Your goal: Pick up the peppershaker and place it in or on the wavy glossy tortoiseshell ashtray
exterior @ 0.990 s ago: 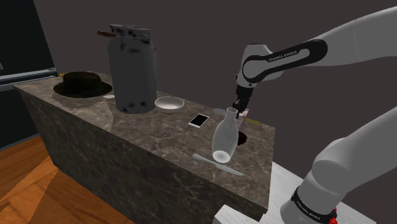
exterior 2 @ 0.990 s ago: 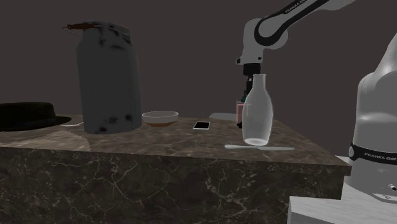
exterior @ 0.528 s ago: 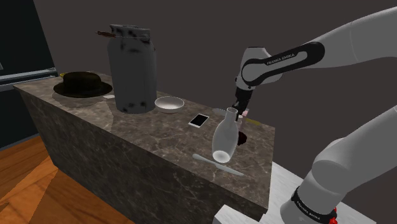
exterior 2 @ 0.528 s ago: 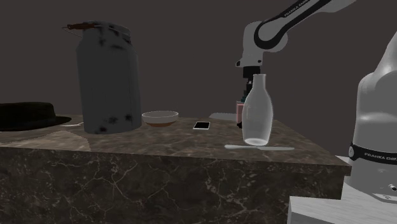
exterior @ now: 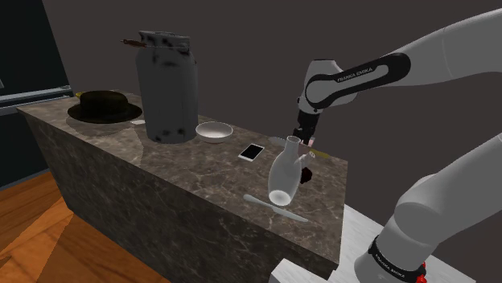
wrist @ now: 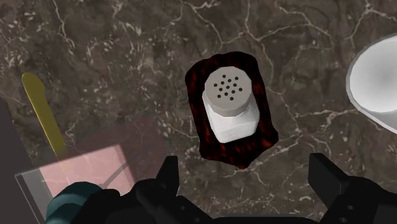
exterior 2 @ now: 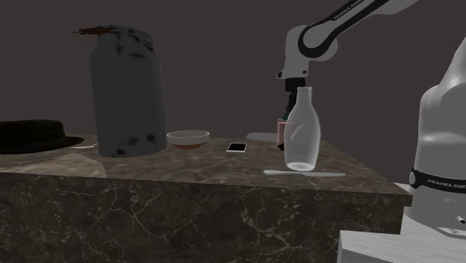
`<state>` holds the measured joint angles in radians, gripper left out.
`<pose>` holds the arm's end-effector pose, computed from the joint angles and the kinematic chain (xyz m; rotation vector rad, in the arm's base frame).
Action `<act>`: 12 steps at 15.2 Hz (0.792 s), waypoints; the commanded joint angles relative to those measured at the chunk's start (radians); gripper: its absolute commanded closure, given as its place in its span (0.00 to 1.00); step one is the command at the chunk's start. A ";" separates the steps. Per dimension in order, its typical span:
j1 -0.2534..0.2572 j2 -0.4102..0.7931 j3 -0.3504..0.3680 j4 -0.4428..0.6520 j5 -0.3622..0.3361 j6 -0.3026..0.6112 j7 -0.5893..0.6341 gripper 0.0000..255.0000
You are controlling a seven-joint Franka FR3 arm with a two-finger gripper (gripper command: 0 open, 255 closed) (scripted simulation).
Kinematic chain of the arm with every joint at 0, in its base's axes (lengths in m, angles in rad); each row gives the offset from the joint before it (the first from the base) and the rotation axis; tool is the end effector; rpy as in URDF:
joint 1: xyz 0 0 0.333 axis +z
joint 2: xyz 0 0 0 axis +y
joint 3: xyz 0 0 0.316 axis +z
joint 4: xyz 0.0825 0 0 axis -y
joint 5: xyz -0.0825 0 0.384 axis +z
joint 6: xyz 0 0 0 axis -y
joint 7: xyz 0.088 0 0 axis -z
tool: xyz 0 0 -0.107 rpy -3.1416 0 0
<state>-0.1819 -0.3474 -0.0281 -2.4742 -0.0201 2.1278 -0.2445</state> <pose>0.4182 -0.0902 0.4186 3.1332 0.0733 -0.0012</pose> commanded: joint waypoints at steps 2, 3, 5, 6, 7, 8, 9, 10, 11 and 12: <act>0.000 -0.027 0.001 0.046 0.000 -0.073 0.000 0.00; 0.001 -0.038 0.001 0.071 0.001 -0.109 0.000 0.00; 0.001 -0.045 0.002 0.092 0.001 -0.137 0.000 0.00; 0.001 -0.046 0.002 0.091 0.001 -0.137 0.000 0.00; 0.001 -0.045 0.002 0.092 0.001 -0.137 0.000 0.00; 0.001 -0.045 0.002 0.092 0.001 -0.137 0.000 0.00; 0.001 -0.045 0.002 0.092 0.001 -0.137 0.000 0.00; 0.001 -0.045 0.002 0.092 0.001 -0.137 0.000 0.00; 0.001 -0.045 0.002 0.092 0.001 -0.137 0.000 0.00; 0.001 -0.045 0.002 0.092 0.001 -0.137 0.000 0.00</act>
